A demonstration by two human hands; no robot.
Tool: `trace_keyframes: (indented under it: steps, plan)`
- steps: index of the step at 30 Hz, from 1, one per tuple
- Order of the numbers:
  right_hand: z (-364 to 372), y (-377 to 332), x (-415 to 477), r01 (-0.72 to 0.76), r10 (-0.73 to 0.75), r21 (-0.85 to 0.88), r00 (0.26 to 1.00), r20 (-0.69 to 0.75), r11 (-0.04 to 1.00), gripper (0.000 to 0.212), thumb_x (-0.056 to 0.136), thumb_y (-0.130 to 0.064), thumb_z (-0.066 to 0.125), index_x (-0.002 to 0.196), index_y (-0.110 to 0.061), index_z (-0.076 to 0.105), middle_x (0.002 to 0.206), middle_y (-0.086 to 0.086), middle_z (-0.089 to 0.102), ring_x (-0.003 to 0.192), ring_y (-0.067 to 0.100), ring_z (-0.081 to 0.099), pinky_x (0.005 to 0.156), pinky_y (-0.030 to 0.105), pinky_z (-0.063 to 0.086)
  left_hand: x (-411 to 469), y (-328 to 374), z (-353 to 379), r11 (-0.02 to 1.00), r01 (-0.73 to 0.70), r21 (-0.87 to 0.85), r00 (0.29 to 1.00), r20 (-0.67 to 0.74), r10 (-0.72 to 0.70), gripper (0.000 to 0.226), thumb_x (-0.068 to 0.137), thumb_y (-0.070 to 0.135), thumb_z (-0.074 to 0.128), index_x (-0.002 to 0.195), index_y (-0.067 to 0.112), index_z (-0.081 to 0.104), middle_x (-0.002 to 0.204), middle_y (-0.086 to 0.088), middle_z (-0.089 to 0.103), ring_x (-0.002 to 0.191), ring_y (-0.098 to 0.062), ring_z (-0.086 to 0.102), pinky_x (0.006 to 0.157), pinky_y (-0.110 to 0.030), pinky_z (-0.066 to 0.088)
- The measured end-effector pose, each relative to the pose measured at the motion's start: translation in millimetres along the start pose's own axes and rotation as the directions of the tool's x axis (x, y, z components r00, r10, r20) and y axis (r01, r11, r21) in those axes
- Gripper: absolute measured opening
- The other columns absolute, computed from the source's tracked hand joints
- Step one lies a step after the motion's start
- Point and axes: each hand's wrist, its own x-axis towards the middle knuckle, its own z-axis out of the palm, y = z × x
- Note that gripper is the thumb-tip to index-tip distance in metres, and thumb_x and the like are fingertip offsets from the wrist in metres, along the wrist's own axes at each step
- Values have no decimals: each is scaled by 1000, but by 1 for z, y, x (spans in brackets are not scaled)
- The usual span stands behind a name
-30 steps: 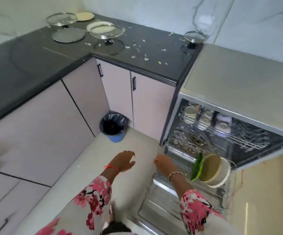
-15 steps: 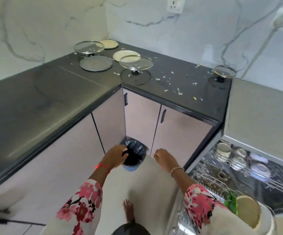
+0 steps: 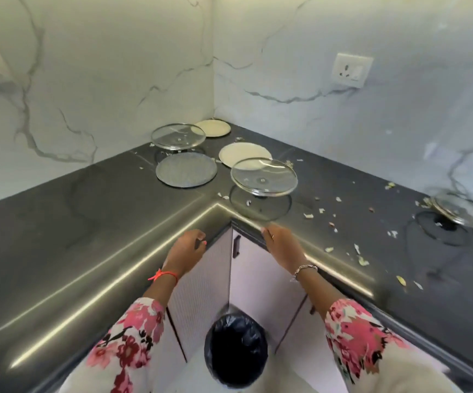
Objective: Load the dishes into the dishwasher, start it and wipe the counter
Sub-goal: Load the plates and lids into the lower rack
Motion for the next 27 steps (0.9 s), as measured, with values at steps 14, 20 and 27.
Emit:
trace_keyframes:
  steps: [14, 20, 27]
  plan:
    - [10, -1, 289, -40, 86, 213, 974, -209, 976, 29, 95, -16, 46, 69, -6, 55, 70, 12, 59, 63, 22, 48, 61, 29, 32, 202, -69, -33, 946, 320, -45, 934, -154, -323, 40, 89, 18, 58, 122, -3, 48, 127, -18, 45, 121, -34, 41, 100, -42, 35]
    - [18, 44, 399, -287, 299, 108, 947, -118, 952, 27, 90, -15, 53, 109, 3, 60, 117, 20, 59, 110, 33, 52, 90, 35, 40, 285, -92, -48, 815, 577, 43, 806, -190, -561, 54, 87, 24, 59, 124, -9, 40, 129, -25, 39, 122, -40, 34, 95, -49, 38]
    - [49, 95, 453, -622, 616, -16, 772, 156, 783, 48, 82, -14, 67, 123, 5, 51, 127, 25, 53, 117, 41, 50, 98, 45, 43, 329, -109, -47, 736, 675, 52, 723, -244, -646, 39, 91, 15, 50, 122, -7, 43, 129, -23, 39, 123, -38, 35, 93, -50, 40]
